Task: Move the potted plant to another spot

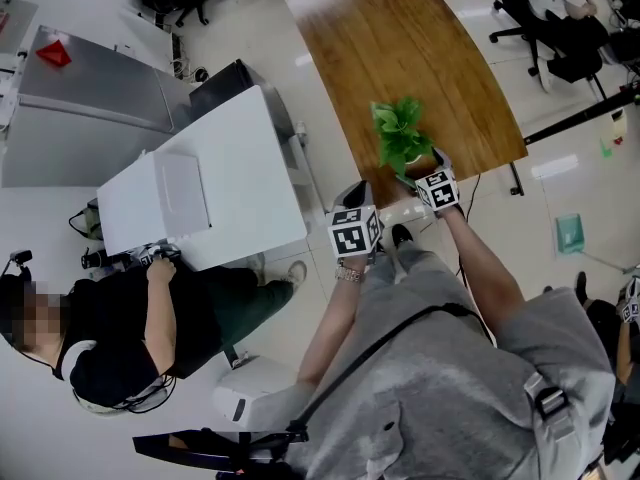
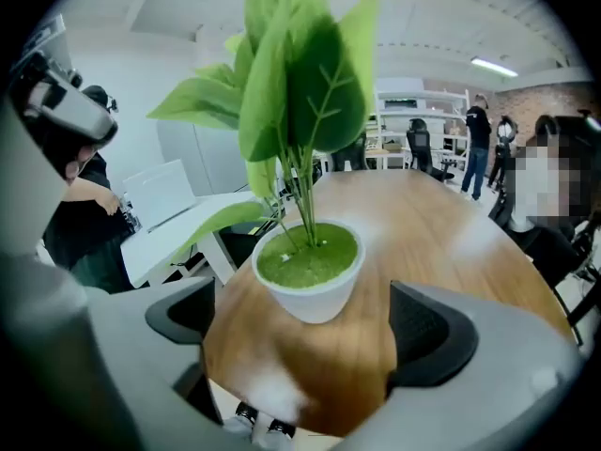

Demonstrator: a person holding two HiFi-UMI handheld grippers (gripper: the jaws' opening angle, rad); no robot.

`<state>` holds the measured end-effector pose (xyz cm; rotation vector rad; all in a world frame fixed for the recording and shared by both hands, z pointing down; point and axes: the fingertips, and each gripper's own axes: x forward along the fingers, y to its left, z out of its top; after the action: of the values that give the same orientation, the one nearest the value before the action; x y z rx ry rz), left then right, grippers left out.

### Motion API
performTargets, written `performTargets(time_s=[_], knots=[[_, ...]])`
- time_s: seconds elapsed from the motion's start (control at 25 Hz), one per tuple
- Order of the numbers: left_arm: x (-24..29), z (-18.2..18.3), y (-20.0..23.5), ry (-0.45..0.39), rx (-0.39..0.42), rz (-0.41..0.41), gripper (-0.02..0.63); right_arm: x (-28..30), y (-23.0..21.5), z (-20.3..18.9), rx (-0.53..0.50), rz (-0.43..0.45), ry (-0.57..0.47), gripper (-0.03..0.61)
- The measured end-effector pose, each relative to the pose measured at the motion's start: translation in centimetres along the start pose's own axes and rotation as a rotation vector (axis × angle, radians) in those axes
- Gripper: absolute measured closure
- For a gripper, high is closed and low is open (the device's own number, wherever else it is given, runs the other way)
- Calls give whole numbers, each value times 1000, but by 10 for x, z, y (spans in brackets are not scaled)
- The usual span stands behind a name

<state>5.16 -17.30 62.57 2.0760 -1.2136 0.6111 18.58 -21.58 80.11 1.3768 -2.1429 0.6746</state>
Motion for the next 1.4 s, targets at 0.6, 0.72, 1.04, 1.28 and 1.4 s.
performTargets(time_s=[0.6, 0.72, 1.04, 1.28, 1.4], knots=[[-72, -66, -14, -22, 54, 18, 598, -110, 51, -8, 163, -152, 34, 577], [-105, -89, -17, -40, 54, 9, 598, -138, 106, -7, 170, -129, 39, 577], [-169, -152, -33, -27, 21, 8, 598, -213, 232, -16, 81, -60, 122, 578], [-178, -136, -55, -78, 60, 5, 598, -244, 245, 0, 77, -20, 61, 578], [-182, -127, -67, -99, 70, -6, 598, -256, 247, 12, 88, 17, 15, 578]])
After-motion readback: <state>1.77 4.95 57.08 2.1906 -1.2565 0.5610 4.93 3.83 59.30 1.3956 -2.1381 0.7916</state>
